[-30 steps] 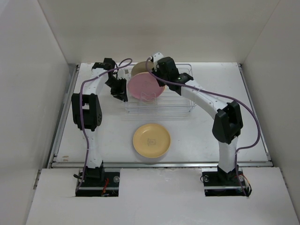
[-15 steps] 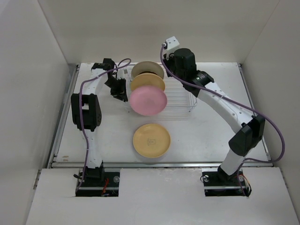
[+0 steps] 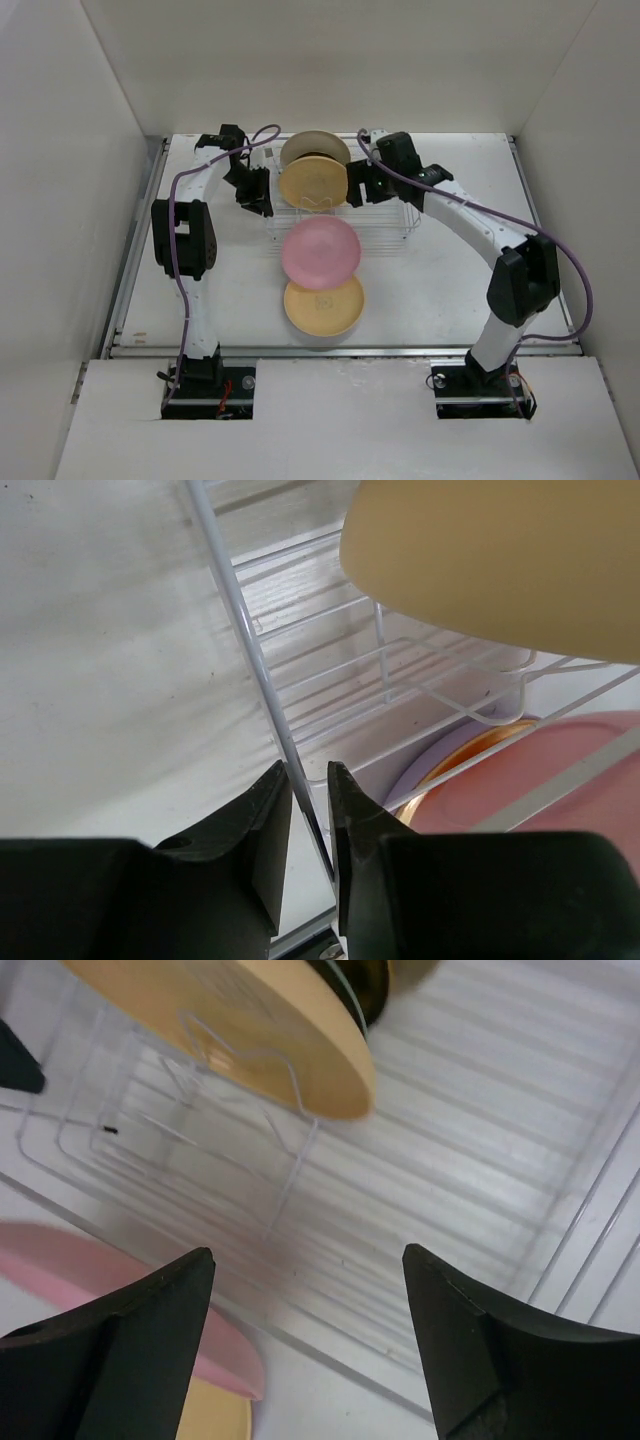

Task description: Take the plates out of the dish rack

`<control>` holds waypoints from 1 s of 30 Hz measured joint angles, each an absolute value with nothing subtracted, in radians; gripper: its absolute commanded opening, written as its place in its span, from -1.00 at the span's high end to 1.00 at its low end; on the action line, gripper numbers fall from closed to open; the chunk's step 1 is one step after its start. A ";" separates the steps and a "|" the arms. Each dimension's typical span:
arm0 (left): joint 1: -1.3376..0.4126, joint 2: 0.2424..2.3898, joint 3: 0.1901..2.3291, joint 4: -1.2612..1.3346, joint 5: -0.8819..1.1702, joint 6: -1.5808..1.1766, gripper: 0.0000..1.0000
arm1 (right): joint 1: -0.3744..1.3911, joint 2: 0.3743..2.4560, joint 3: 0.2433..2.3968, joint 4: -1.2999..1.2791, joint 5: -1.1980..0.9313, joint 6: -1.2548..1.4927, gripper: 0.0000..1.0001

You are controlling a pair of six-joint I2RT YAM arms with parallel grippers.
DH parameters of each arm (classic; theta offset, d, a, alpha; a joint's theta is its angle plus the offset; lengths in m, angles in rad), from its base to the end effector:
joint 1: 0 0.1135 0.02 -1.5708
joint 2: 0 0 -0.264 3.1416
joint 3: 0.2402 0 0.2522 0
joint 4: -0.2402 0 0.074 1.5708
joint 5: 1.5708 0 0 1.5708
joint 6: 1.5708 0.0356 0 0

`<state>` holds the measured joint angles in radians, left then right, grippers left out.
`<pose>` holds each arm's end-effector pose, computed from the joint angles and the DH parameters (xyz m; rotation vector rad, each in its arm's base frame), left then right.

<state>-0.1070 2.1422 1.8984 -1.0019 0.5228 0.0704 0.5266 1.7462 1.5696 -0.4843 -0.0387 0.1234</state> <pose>0.4440 -0.0656 0.2353 0.3620 2.7149 -0.7401 0.3488 0.2044 0.3222 -0.4736 2.2106 0.3946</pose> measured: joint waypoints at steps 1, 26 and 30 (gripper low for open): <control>-0.107 2.142 1.898 -1.002 0.523 0.071 0.66 | 0.506 1.747 1.538 -0.487 -0.066 0.159 -0.67; -0.132 2.099 1.942 -1.005 0.455 0.181 0.21 | 0.549 1.433 1.242 -0.447 -0.192 0.185 -0.71; -0.180 2.019 1.962 -0.965 0.414 0.258 -0.02 | 0.563 1.408 1.208 -0.475 -0.146 0.182 -0.71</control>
<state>-0.1802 2.0193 1.9617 -0.9649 0.4141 0.2584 0.5629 1.4082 1.2083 -0.4751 -0.1463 0.1822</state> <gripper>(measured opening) 0.450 0.859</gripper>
